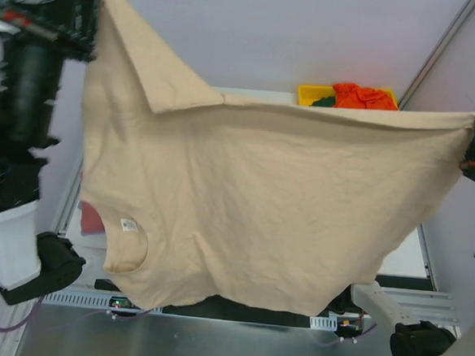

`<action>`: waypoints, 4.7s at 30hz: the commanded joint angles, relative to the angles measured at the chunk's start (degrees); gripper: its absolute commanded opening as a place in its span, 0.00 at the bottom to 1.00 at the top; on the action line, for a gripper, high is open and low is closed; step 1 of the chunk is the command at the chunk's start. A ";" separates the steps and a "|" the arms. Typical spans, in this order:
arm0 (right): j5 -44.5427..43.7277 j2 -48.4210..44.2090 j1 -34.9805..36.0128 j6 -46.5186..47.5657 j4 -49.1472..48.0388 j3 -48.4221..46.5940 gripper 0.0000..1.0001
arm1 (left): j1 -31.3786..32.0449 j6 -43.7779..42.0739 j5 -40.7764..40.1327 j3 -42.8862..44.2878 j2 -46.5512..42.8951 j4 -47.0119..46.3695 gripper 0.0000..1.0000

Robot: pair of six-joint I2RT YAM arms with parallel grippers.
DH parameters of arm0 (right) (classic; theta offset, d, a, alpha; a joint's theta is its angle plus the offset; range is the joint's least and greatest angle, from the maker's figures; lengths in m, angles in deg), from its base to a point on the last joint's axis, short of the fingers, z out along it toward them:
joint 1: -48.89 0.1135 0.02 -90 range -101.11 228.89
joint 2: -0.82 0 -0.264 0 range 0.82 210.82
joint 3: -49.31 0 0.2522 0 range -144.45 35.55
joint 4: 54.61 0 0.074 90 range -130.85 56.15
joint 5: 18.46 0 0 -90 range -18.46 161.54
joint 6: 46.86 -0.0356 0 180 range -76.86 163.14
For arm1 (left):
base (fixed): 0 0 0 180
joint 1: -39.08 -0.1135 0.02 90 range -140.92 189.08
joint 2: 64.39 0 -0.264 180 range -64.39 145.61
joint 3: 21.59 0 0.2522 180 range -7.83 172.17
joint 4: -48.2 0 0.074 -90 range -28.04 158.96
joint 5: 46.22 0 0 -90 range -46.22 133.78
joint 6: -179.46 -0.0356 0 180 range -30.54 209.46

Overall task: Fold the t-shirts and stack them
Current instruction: Flatten out the tshirt, then fold the flattened tshirt in 1/3 of the way

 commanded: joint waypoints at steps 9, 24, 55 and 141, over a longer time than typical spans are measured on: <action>-11.40 17.19 -7.45 0.83 -16.81 43.10 0.01 | -18.80 -5.15 1.74 -25.51 31.55 -10.48 0.00; 13.76 50.16 -17.57 -1.74 -32.03 49.12 0.01 | -18.98 -1.21 3.34 -28.61 56.45 -14.80 0.00; 7.16 29.70 -21.26 0.98 -12.26 56.23 0.01 | -7.39 29.55 -10.29 -70.08 5.75 7.26 0.00; -1.80 52.89 49.58 -15.63 -30.89 55.45 0.46 | -19.69 30.79 30.67 -87.23 24.28 -16.64 0.99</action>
